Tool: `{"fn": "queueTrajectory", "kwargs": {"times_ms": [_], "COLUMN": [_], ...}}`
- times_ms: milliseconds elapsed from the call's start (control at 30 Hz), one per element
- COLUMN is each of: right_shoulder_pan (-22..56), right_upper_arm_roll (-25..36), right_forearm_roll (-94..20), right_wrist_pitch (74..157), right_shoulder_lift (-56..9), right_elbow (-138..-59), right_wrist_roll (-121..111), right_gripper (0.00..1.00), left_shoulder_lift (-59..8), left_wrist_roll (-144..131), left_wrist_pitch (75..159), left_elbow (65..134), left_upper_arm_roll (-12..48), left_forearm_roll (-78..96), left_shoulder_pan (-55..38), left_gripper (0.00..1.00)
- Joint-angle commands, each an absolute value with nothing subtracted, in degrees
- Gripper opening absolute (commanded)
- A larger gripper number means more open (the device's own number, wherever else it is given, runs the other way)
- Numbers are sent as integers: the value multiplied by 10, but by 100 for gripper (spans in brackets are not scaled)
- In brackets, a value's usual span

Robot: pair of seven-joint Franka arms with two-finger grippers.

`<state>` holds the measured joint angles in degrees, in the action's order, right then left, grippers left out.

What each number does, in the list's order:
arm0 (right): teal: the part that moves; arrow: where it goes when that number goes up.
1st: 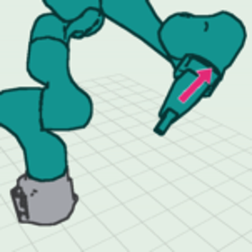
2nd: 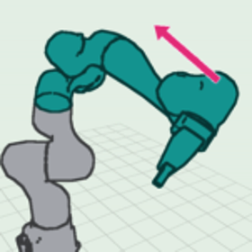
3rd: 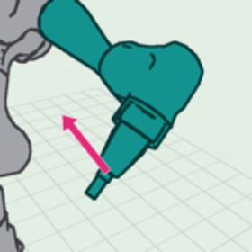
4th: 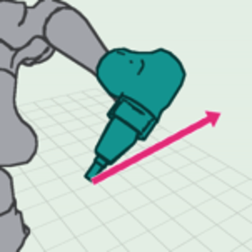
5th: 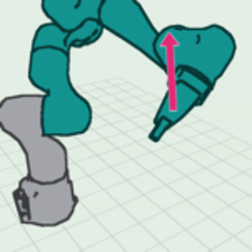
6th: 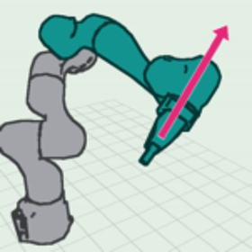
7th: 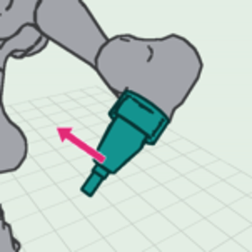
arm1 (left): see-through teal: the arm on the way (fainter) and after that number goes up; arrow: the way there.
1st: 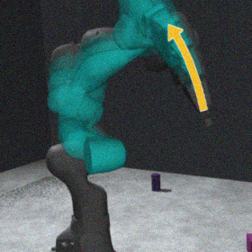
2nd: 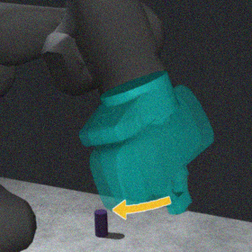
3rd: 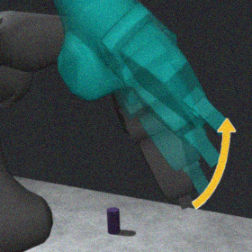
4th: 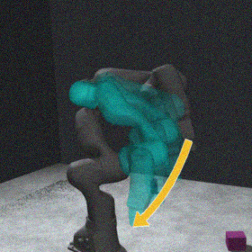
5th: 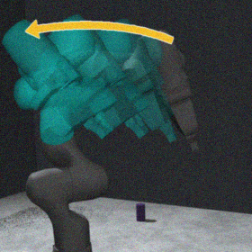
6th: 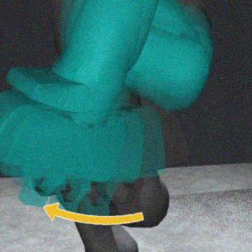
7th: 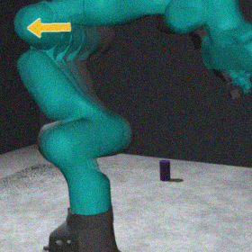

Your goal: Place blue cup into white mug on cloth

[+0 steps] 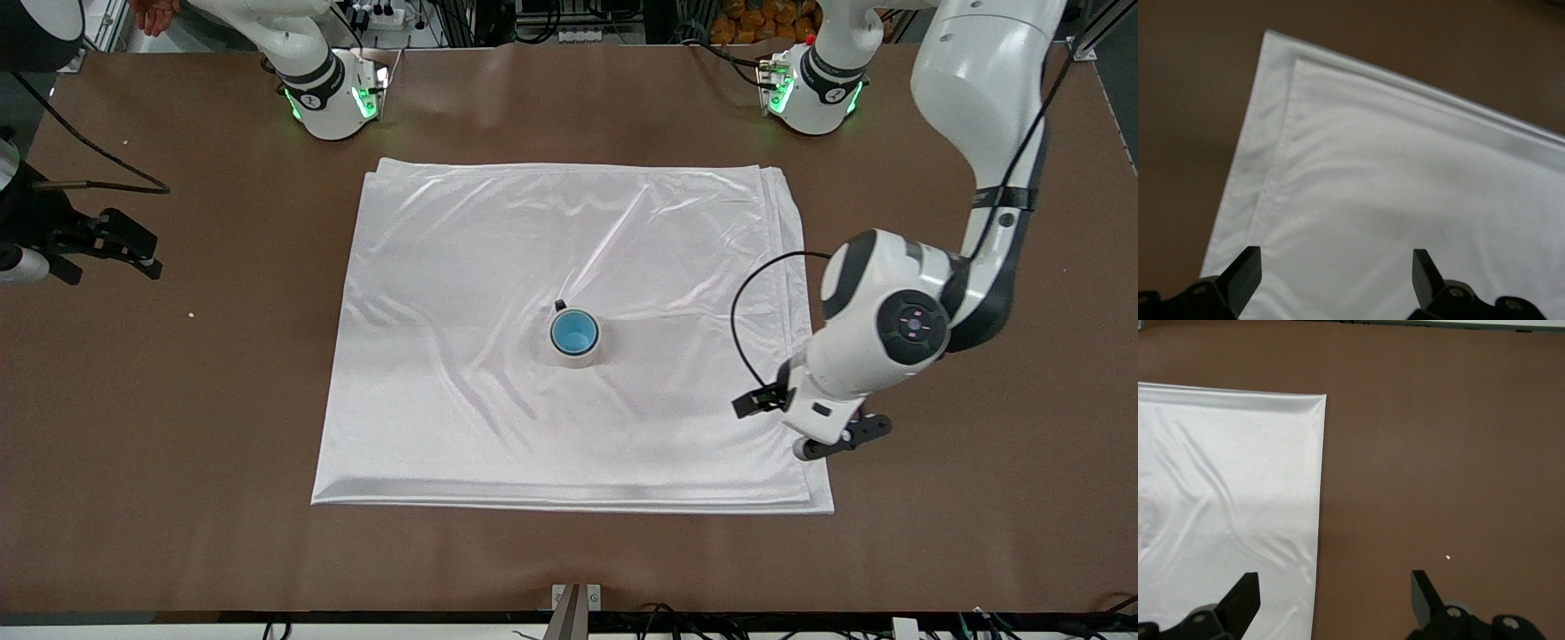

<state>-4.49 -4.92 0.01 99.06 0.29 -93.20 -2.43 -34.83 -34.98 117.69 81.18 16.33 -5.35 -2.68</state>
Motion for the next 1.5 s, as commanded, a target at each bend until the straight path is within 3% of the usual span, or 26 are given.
{"fn": "queueTrajectory", "kwargs": {"times_ms": [0,400,1233,1467], "right_shoulder_pan": [-42,-39,-34,-35], "right_upper_arm_roll": [-54,-49,-52,-52], "right_forearm_roll": [-2,-2,5,4], "right_wrist_pitch": [952,942,913,914], "right_shoulder_lift": [11,11,11,11], "right_elbow": [-902,-885,-882,-876], "right_wrist_roll": [2,-1,38,39], "right_gripper": [100,100,100,100], "left_shoulder_lift": [-336,-298,-39,4], "left_wrist_roll": [-289,-193,-133,-79], "left_wrist_pitch": [1169,1126,983,909], "left_elbow": [819,822,869,868], "left_upper_arm_roll": [170,172,153,131], "left_forearm_roll": [-66,-67,-11,21], "left_shoulder_pan": [1,62,90,90], "left_gripper": [100,100,100,100]}}
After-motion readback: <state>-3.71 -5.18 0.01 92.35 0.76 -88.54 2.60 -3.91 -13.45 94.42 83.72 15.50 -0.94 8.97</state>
